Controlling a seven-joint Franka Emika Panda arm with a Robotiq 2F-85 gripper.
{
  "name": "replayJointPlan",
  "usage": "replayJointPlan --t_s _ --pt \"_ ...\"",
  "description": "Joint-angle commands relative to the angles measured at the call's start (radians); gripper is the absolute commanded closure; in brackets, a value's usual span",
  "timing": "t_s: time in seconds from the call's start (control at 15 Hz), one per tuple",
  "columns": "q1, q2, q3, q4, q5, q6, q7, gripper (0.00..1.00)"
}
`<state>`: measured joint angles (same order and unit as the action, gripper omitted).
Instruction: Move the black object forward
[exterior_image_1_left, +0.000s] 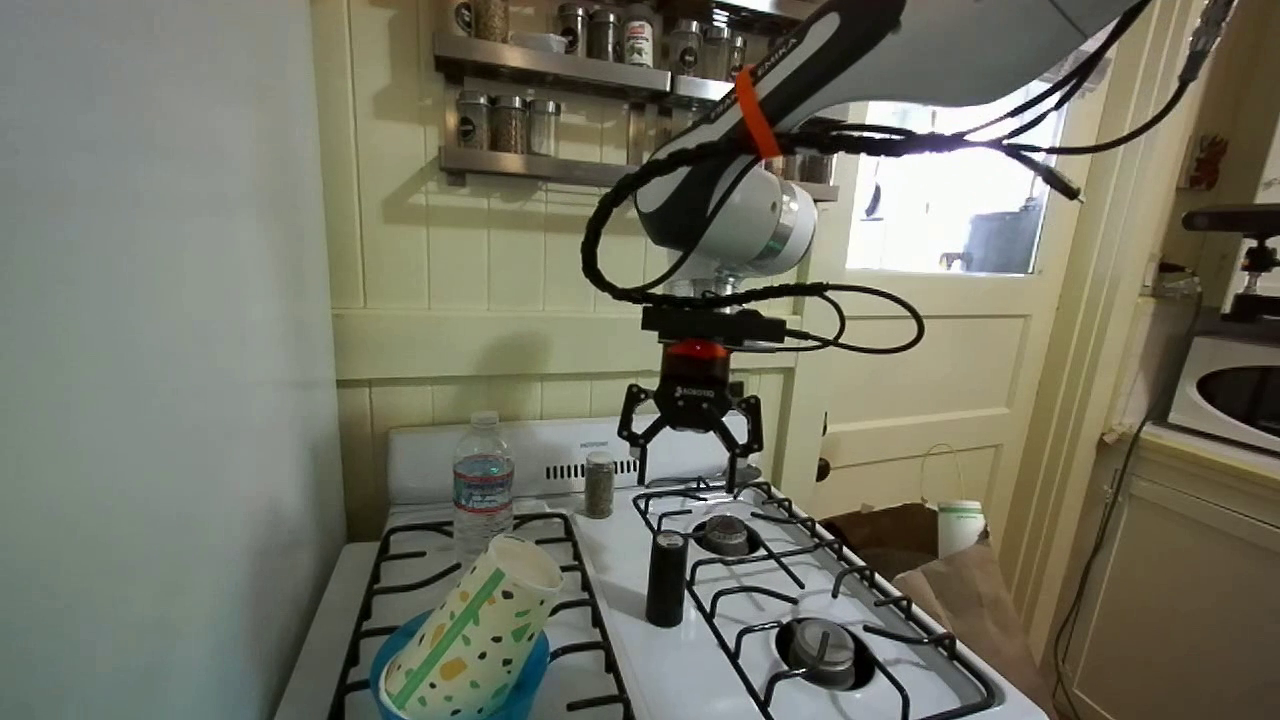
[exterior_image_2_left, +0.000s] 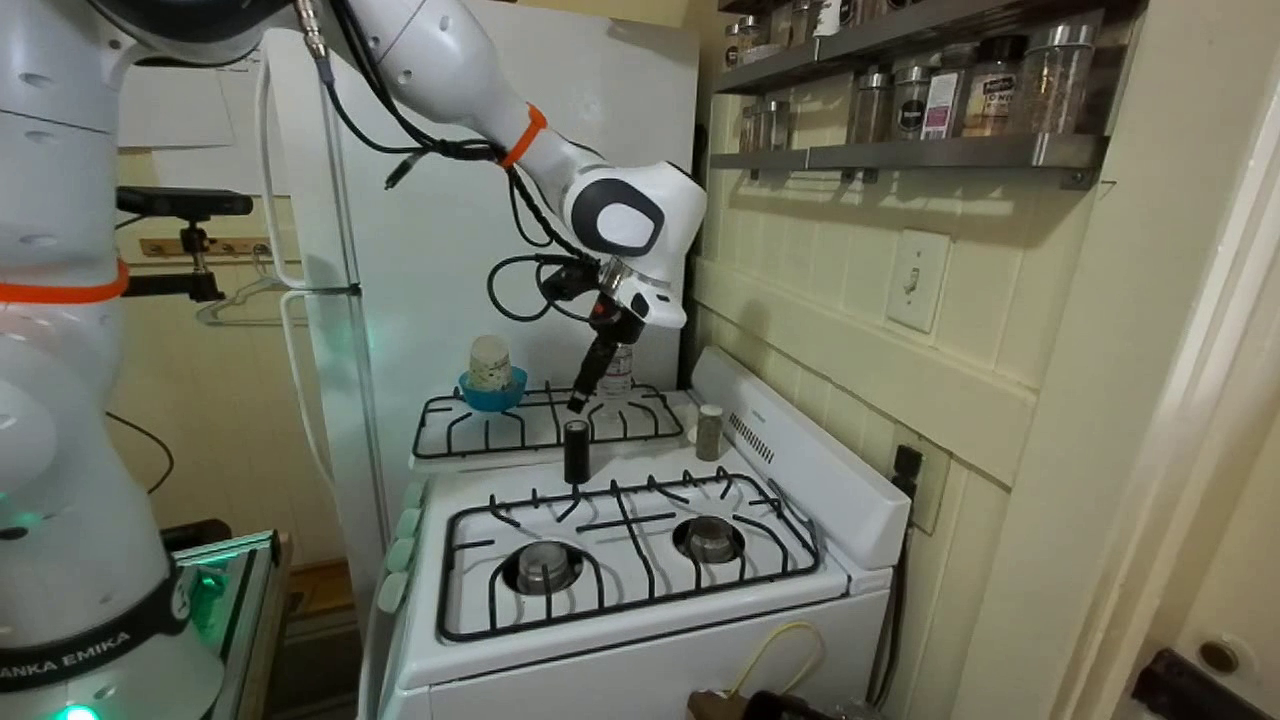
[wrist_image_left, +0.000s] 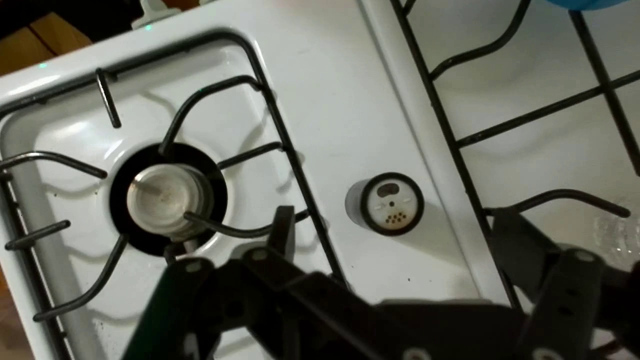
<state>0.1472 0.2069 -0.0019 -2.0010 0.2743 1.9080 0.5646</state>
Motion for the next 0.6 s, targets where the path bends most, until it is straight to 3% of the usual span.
replayJointPlan --t_s 0.0,0.27,0.33,0.53 --pt "0.001 -0.138 0.028 -0.167 -0.070 0.198 -0.040 0.00" --pt "-0.012 -0.212 0.054 -0.278 -0.057 0.457 -0.115 0.00" --pt "-0.017 -0.149 0.054 -0.191 -0.057 0.356 -0.077 0.00" --pt "-0.021 -0.184 0.061 -0.239 -0.056 0.425 -0.100 0.00"
